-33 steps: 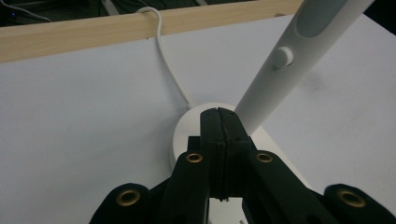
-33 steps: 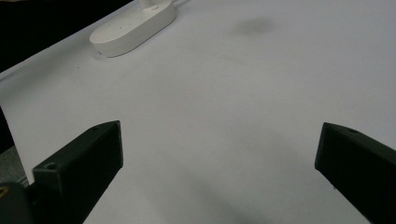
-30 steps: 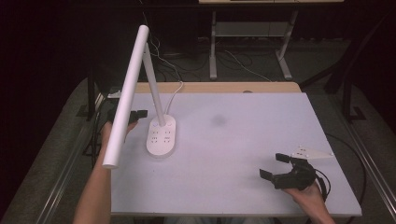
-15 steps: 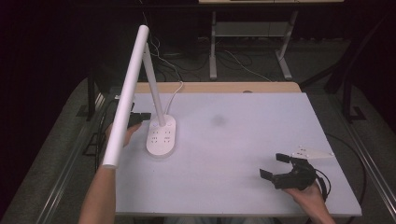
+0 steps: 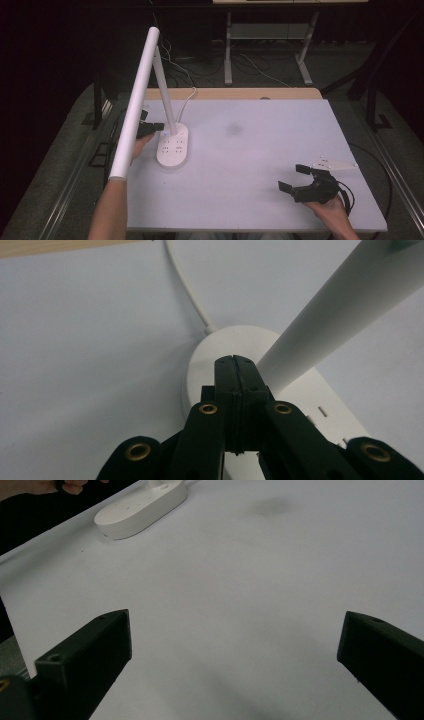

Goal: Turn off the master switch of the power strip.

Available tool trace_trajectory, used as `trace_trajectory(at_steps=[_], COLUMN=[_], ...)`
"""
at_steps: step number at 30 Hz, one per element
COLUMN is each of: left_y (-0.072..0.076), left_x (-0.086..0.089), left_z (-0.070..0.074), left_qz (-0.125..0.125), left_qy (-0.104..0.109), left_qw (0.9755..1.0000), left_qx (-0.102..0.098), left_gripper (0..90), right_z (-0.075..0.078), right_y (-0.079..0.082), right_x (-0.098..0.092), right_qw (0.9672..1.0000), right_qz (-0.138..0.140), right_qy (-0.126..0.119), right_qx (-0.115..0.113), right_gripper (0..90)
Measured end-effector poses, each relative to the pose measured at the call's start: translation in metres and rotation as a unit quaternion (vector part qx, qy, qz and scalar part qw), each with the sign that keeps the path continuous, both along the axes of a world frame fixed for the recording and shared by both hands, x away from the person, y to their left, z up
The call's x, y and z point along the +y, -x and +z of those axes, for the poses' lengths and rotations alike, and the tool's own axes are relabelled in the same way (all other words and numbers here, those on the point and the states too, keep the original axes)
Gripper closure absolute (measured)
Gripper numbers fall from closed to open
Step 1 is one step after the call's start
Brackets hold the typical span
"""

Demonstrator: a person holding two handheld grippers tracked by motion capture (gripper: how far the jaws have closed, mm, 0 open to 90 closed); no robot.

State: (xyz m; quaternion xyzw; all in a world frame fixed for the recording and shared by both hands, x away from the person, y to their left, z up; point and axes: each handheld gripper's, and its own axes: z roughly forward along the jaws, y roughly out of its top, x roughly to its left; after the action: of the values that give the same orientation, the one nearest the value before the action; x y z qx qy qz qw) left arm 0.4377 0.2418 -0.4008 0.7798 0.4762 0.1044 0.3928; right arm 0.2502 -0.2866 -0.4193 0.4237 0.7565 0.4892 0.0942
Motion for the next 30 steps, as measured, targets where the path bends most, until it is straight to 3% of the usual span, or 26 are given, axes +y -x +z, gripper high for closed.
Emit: trace_trajectory(at_steps=[9, 30], left_y=[-0.002, -0.004], left_x=[-0.003, -0.008], left_z=[-0.007, -0.015], left_qz=[-0.007, -0.010], left_qy=[-0.014, -0.010], left_qw=[0.9998, 0.9997], left_qx=[0.011, 0.018], left_gripper=[89.8, 89.9], right_z=[0.000, 0.000], right_y=[0.000, 0.000], right_x=[-0.001, 0.000], right_qw=[1.0000, 1.0000], right_qz=[0.000, -0.001], right_qy=[0.001, 0.002], right_qx=[-0.002, 0.000], right_gripper=[0.3, 0.3])
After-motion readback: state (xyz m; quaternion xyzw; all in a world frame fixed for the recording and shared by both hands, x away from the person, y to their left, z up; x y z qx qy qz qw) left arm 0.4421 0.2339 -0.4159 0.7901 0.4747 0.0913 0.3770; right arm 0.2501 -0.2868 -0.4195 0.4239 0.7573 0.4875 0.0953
